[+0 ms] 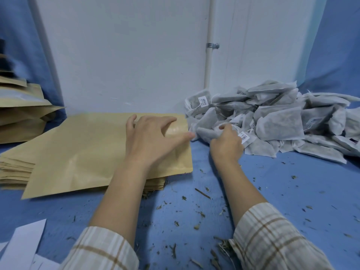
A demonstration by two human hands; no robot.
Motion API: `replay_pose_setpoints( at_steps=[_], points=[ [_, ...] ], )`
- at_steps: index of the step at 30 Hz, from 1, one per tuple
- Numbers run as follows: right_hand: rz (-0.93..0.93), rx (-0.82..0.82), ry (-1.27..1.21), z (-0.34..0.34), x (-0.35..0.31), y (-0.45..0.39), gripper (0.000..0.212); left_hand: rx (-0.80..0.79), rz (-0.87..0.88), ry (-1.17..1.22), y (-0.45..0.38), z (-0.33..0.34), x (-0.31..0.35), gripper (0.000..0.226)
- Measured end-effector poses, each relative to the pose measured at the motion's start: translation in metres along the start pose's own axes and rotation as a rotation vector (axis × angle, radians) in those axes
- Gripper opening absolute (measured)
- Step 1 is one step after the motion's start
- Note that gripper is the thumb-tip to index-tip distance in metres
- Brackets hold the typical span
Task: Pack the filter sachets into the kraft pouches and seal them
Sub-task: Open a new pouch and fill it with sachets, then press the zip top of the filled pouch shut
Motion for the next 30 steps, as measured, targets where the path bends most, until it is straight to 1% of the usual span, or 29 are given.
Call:
replay_pose_setpoints(
  at_steps=[2, 3, 4, 5, 7, 9, 10, 11, 12, 14, 16, 17, 19, 21, 22, 24, 25, 26, 27, 29, 30],
  points=[
    [0.112, 0.002, -0.371, -0.004, 0.001, 0.0, 0.035, 0.007, 0.003, -0.036, 0.0, 0.0, 0.0, 0.065],
    [0.177, -0.014, -0.536, -0.003, 0.002, 0.0, 0.031, 0.016, 0.001, -0.039, 0.0, -0.001, -0.001, 0.062],
    [0.228, -0.032, -0.652, -0.002, 0.005, -0.002, 0.021, 0.024, -0.001, -0.037, 0.0, -0.001, -0.002, 0.058],
    [0.261, -0.045, -0.725, -0.004, 0.007, -0.003, 0.01, 0.033, -0.004, -0.03, 0.0, -0.001, -0.003, 0.055],
    [0.282, -0.079, -0.781, -0.013, 0.009, -0.009, 0.018, 0.062, -0.015, -0.001, 0.0, -0.004, -0.006, 0.052],
    [0.305, -0.2, -0.909, -0.017, 0.007, -0.014, 0.01, 0.089, -0.031, 0.027, 0.0, -0.008, -0.01, 0.052],
    [0.294, -0.305, -0.956, -0.017, 0.003, -0.014, 0.015, 0.095, -0.036, 0.035, 0.0, -0.009, -0.011, 0.051],
    [0.254, -0.421, -0.974, -0.015, -0.002, -0.013, 0.02, 0.099, -0.038, 0.039, 0.0, -0.01, -0.012, 0.051],
    [0.175, -0.52, -0.962, -0.014, -0.011, -0.01, 0.021, 0.101, -0.038, 0.044, 0.001, -0.01, -0.013, 0.05],
    [-0.003, -0.687, -0.914, -0.01, -0.031, 0.001, 0.017, 0.097, -0.034, 0.06, 0.001, -0.012, -0.012, 0.05],
    [-0.14, -0.82, -0.839, -0.002, -0.055, 0.021, 0.015, 0.073, -0.019, 0.085, 0.0, -0.011, -0.006, 0.05],
    [-0.186, -0.854, -0.78, 0.004, -0.065, 0.03, 0.016, 0.053, -0.002, 0.097, -0.001, -0.009, -0.001, 0.05],
    [-0.199, -0.882, -0.711, 0.013, -0.083, 0.047, 0.022, 0.005, 0.038, 0.113, -0.002, -0.004, 0.011, 0.051],
    [-0.126, -0.972, -0.792, 0.022, -0.092, 0.06, 0.026, -0.014, 0.054, 0.132, -0.003, -0.002, 0.016, 0.05],
    [-0.108, -0.994, -0.785, 0.024, -0.095, 0.066, 0.029, -0.02, 0.052, 0.145, -0.003, -0.004, 0.016, 0.049],
    [-0.125, -1.015, -0.763, 0.025, -0.1, 0.071, 0.034, -0.043, 0.053, 0.174, -0.004, -0.006, 0.015, 0.047],
    [-0.111, -1.005, -0.775, 0.027, -0.102, 0.071, 0.033, -0.055, 0.062, 0.182, -0.005, -0.008, 0.016, 0.045],
    [-0.134, -1.003, -0.765, 0.025, -0.104, 0.073, 0.03, -0.062, 0.076, 0.175, -0.006, -0.011, 0.019, 0.043],
    [-0.108, -1.021, -0.795, 0.025, -0.104, 0.076, 0.029, -0.076, 0.098, 0.153, -0.006, -0.013, 0.023, 0.041],
    [-0.033, -1.087, -0.89, 0.024, -0.102, 0.079, 0.025, -0.123, 0.147, 0.097, -0.007, -0.016, 0.033, 0.047],
    [-0.058, -1.106, -0.875, 0.02, -0.103, 0.08, 0.023, -0.16, 0.171, 0.082, -0.007, -0.018, 0.038, 0.05]
  ],
)
Point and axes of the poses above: each hand's wrist, its own y-axis away from the middle knuckle, its own z-axis out of the palm, x = y × z, the point moved 8 cm from there along -y, towards the middle knuckle, and after that the axes turned 4 degrees about z, right-handed, at the moved point
